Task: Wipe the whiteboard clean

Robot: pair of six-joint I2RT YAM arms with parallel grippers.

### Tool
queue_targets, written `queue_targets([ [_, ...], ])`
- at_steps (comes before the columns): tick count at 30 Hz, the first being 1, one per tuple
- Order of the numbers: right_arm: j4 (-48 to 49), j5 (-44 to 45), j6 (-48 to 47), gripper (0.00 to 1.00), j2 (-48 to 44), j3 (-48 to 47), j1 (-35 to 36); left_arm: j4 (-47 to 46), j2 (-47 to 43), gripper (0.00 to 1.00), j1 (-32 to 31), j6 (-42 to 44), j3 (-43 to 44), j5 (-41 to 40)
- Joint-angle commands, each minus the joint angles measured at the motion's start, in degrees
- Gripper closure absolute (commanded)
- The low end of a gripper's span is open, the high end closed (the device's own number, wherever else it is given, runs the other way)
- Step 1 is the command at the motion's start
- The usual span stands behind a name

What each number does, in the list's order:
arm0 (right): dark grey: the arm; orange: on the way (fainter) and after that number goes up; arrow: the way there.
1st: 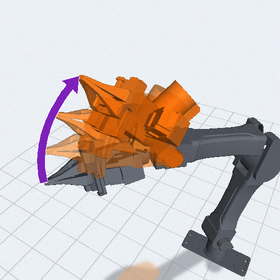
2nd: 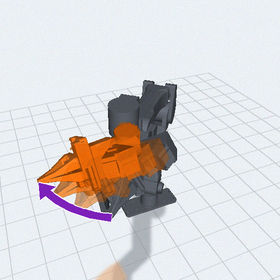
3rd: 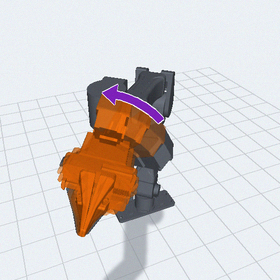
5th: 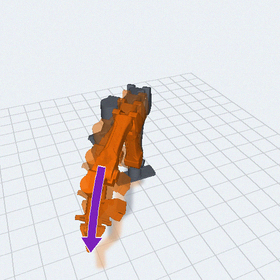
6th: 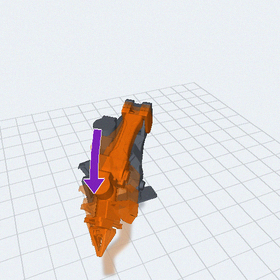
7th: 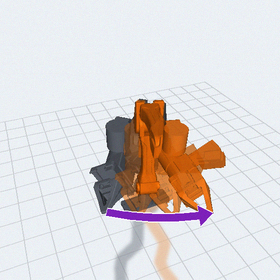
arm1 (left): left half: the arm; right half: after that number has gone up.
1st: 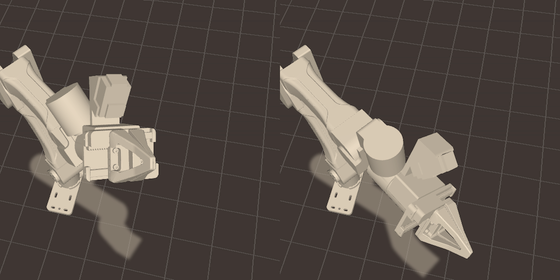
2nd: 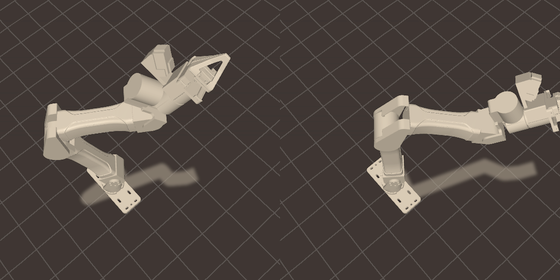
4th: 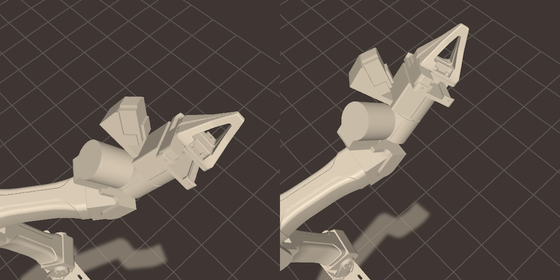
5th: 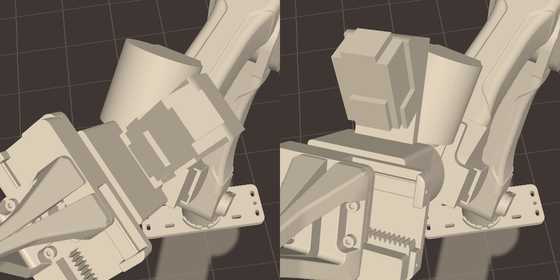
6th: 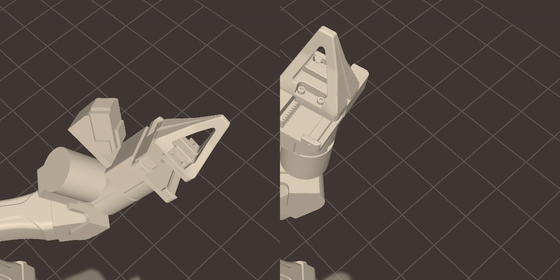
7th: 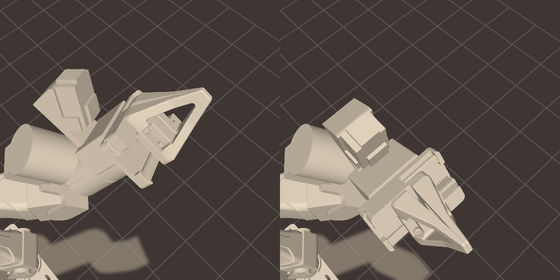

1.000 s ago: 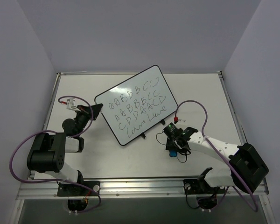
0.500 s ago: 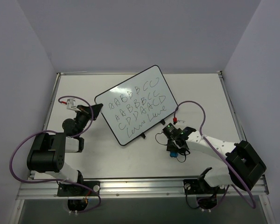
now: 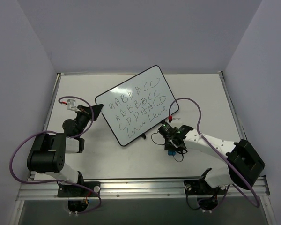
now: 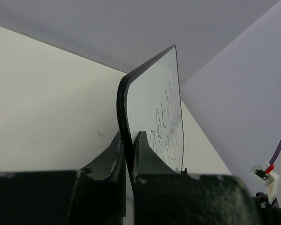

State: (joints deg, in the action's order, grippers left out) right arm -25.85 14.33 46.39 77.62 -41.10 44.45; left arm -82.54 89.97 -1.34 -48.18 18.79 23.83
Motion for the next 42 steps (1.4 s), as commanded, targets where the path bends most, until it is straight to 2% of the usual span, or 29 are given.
queue_targets([
  [1,-4.0,5.1,-1.2,1.00,-1.3,-7.2,0.9,4.8,1.4,0.98,-1.3,13.6,-1.3,-1.3],
  [3,-3.0,6.5,-4.3,1.00,-1.9,-9.4,1.3,4.8,1.3,0.98,-1.3,13.6,-1.4,-1.6],
  [9,8.6,6.9,-15.9,1.00,-0.2,-16.3,1.4,4.8,1.2,0.98,-1.3,13.5,-1.5,-1.7],
  [15,22.4,2.1,-27.3,1.00,5.3,-21.4,1.4,5.1,1.2,0.98,-1.3,13.5,-1.3,-1.3],
  [19,29.5,-4.0,-33.9,1.00,14.0,-26.8,1.4,5.9,0.9,0.98,-1.3,12.9,-1.3,-1.8],
  [22,30.3,-6.1,-36.4,1.00,18.9,-31.9,1.3,6.8,0.5,0.98,-1.4,12.6,-1.5,-2.5],
  [27,33.7,-13.7,-40.3,1.00,22.0,-34.6,1.5,6.1,0.6,0.98,-1.3,12.2,-1.8,-2.6],
  [42,34.2,-11.5,-45.9,1.00,18.0,-34.5,-0.3,7.0,0.6,0.98,-1.3,12.9,-1.4,-2.0],
])
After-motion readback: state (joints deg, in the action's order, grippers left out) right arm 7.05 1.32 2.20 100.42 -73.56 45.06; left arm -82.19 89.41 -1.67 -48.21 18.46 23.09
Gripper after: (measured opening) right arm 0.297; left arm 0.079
